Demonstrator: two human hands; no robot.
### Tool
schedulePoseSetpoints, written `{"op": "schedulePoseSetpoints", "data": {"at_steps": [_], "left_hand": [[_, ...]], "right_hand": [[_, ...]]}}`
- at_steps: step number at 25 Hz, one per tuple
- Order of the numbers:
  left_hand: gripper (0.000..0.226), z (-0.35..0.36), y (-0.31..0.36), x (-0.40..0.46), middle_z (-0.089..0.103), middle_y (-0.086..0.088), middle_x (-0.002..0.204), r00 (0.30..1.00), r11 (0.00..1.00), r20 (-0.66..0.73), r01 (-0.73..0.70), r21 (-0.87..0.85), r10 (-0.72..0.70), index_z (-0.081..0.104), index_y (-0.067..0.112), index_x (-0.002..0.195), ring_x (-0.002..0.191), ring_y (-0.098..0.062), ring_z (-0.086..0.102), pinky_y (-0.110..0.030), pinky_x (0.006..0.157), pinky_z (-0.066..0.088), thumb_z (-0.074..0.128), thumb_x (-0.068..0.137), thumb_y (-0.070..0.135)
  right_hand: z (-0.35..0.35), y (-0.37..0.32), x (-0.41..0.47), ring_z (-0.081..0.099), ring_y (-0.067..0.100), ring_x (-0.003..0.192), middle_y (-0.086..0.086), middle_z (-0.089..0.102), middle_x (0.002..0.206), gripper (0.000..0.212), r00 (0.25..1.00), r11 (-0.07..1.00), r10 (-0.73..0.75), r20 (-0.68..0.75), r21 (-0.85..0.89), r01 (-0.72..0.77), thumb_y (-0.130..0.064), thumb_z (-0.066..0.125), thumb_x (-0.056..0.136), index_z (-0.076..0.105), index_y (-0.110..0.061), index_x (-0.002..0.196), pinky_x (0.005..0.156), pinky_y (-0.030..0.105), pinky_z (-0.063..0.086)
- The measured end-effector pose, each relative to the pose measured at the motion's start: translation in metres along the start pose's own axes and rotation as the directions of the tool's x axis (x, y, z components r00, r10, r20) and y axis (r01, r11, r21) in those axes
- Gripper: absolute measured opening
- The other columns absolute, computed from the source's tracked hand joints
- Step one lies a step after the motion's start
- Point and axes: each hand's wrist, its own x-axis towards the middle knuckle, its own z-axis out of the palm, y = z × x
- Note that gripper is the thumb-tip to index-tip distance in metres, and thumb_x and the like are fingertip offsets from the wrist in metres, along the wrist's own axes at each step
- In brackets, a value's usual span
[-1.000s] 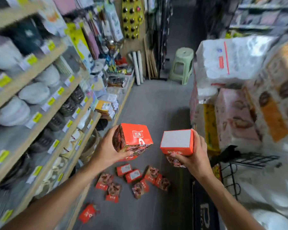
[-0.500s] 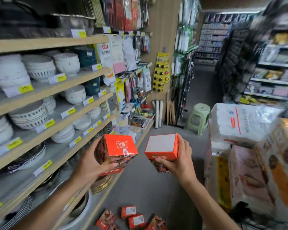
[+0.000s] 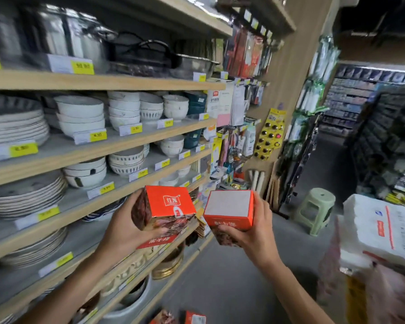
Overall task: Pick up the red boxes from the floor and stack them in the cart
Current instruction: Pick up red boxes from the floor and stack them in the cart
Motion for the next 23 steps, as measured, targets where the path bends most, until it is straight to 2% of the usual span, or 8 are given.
{"op": "schedulePoseSetpoints", "data": {"at_steps": [2, 5, 8, 12, 15, 19, 23], "left_hand": [[0.097, -0.027, -0.006, -0.012, 0.052, 0.055, 0.110, 0.999, 1.000, -0.036, 0.020, 0.002, -0.020, 0.040, 0.057, 0.124, 0.107, 0.028, 0.050, -0.003, 0.086, 0.040, 0.099, 0.053, 0.028], [0.098, -0.062, -0.010, -0.032, 0.060, 0.041, 0.117, 0.991, 0.998, -0.120, 0.067, 0.014, -0.065, 0.044, 0.053, 0.130, 0.110, 0.015, 0.059, -0.013, 0.091, 0.045, 0.099, 0.052, 0.028], [0.094, -0.089, -0.010, -0.052, 0.065, 0.033, 0.117, 0.970, 0.993, -0.231, 0.089, 0.072, -0.070, 0.050, 0.055, 0.123, 0.109, 0.008, 0.064, -0.010, 0.090, 0.048, 0.100, 0.051, 0.022], [0.097, -0.119, 0.002, -0.084, 0.069, 0.025, 0.117, 0.909, 0.977, -0.402, 0.173, 0.122, -0.110, 0.051, 0.045, 0.131, 0.109, 0.004, 0.065, -0.017, 0.090, 0.051, 0.101, 0.050, 0.030], [0.096, -0.136, 0.019, -0.111, 0.064, 0.037, 0.114, 0.844, 0.960, -0.523, 0.232, 0.157, -0.119, 0.047, 0.044, 0.129, 0.106, 0.014, 0.061, -0.003, 0.082, 0.046, 0.099, 0.051, 0.022], [0.098, -0.161, 0.042, -0.169, 0.066, 0.026, 0.120, 0.746, 0.919, -0.651, 0.342, 0.196, -0.138, 0.051, 0.033, 0.137, 0.112, 0.006, 0.062, -0.008, 0.088, 0.048, 0.100, 0.051, 0.033], [0.093, -0.178, 0.076, -0.240, 0.063, 0.036, 0.114, 0.617, 0.873, -0.779, 0.436, 0.217, -0.115, 0.048, 0.043, 0.128, 0.107, 0.013, 0.061, -0.004, 0.083, 0.047, 0.099, 0.051, 0.039]], "right_hand": [[0.021, -0.015, 0.004, 0.027, -0.006, 0.135, -0.022, 0.034, 0.140, 0.109, 1.000, 1.000, -0.006, 0.017, 0.025, 0.006, -0.073, 0.082, 0.063, 0.027, -0.038, 0.150, 0.111, 0.024, 0.026], [0.052, -0.032, 0.014, 0.029, -0.005, 0.135, -0.020, 0.038, 0.139, 0.108, 0.994, 0.996, -0.046, 0.098, 0.077, 0.039, -0.067, 0.086, 0.064, 0.032, -0.029, 0.150, 0.113, 0.030, 0.029], [0.083, -0.046, 0.029, 0.034, 0.007, 0.136, -0.011, 0.041, 0.141, 0.113, 0.977, 0.984, -0.126, 0.173, 0.146, 0.101, -0.070, 0.085, 0.063, 0.032, -0.025, 0.152, 0.113, 0.035, 0.033], [0.121, -0.072, 0.047, 0.037, 0.014, 0.135, -0.006, 0.043, 0.141, 0.112, 0.936, 0.946, -0.222, 0.274, 0.293, 0.139, -0.060, 0.091, 0.060, 0.034, -0.027, 0.151, 0.111, 0.045, 0.041], [0.149, -0.094, 0.051, 0.038, 0.014, 0.136, -0.008, 0.042, 0.140, 0.110, 0.892, 0.897, -0.304, 0.334, 0.416, 0.150, -0.056, 0.093, 0.060, 0.035, -0.031, 0.150, 0.110, 0.046, 0.041], [0.193, -0.129, 0.041, 0.039, 0.013, 0.133, -0.012, 0.043, 0.135, 0.109, 0.829, 0.822, -0.399, 0.392, 0.554, 0.134, -0.054, 0.095, 0.057, 0.038, -0.031, 0.147, 0.109, 0.047, 0.042], [0.228, -0.179, 0.001, 0.041, 0.013, 0.131, -0.014, 0.043, 0.134, 0.109, 0.741, 0.734, -0.503, 0.444, 0.673, 0.094, -0.055, 0.095, 0.054, 0.039, -0.031, 0.145, 0.108, 0.046, 0.043]]}}
